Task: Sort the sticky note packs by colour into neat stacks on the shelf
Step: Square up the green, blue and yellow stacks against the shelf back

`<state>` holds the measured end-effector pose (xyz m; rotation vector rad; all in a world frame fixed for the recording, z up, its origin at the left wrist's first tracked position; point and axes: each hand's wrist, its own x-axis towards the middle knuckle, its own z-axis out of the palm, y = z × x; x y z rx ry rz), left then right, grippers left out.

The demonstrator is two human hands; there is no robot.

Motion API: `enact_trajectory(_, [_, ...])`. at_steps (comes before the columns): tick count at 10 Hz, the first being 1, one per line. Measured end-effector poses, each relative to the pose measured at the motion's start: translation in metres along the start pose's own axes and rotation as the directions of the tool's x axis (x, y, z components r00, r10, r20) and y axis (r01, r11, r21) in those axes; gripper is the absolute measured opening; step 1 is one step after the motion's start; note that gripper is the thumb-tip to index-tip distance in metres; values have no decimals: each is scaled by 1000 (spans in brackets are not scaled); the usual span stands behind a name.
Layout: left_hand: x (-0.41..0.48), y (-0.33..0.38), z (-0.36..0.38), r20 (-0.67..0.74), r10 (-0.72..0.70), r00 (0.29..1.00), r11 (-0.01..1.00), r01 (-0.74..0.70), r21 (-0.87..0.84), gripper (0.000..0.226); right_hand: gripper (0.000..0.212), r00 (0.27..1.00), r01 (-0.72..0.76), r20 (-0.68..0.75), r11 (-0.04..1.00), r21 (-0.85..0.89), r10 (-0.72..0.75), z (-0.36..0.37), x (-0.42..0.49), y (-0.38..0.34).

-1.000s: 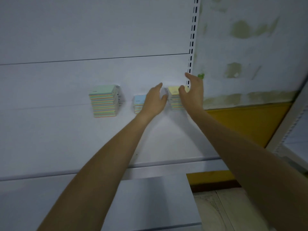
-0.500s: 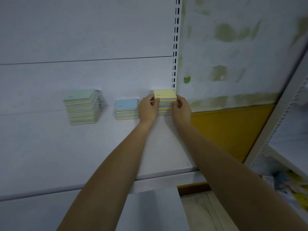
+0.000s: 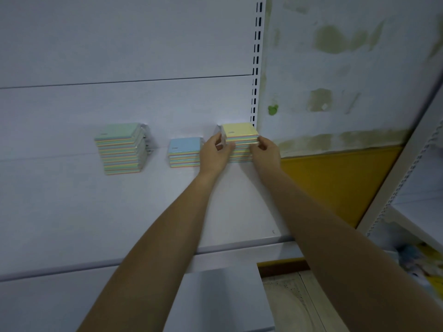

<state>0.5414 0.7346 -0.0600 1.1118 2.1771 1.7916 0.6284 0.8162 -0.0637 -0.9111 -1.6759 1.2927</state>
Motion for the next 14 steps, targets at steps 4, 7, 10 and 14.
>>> enact_trajectory(4, [2,-6,1,67,14,998,989,-24,148,31,48,996,85,-24,979,-183,-91,3,-7,1])
enact_trajectory(7, [-2,-4,1,18,75,997,982,-77,174,23,25,995,26,-91,977,-212,-46,1,-6,-2])
enact_trajectory(10, [-3,2,2,-8,65,998,972,-62,229,35,31,990,87,-98,987,-133,-100,4,-9,-1])
enact_trajectory(14, [-17,60,-48,-55,341,938,824,-270,498,48,48,909,333,-142,887,-320,-392,2,-27,-29])
